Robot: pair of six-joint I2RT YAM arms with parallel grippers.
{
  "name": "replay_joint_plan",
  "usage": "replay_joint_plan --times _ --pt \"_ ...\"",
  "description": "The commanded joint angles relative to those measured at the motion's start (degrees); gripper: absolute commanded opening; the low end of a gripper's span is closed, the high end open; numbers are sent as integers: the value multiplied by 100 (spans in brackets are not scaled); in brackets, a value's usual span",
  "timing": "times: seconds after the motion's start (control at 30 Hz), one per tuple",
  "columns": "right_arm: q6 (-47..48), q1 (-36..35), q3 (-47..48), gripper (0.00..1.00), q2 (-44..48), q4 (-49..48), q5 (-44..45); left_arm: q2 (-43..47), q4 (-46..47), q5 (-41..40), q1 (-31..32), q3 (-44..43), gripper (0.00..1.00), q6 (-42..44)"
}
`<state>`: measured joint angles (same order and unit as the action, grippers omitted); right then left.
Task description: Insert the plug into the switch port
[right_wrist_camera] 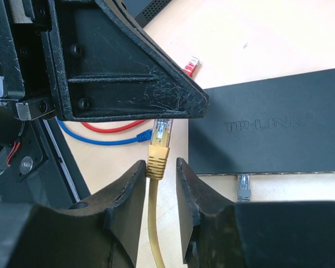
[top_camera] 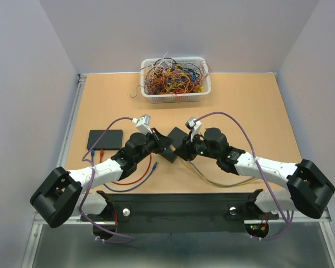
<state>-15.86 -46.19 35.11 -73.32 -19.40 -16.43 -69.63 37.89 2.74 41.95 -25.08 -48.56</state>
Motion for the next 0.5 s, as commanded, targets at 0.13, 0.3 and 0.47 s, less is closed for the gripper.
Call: replay_joint_plan --times 0.13,0.3,0.47 --pt "-49 -56 250 26 -121 -424 25 98 201 -46 23 74 0 30" --pt "-49 -74 242 18 -112 -442 104 81 210 -54 23 91 0 30" --pt "-58 -74 198 11 -33 -451 236 19 201 -46 23 100 0 74"
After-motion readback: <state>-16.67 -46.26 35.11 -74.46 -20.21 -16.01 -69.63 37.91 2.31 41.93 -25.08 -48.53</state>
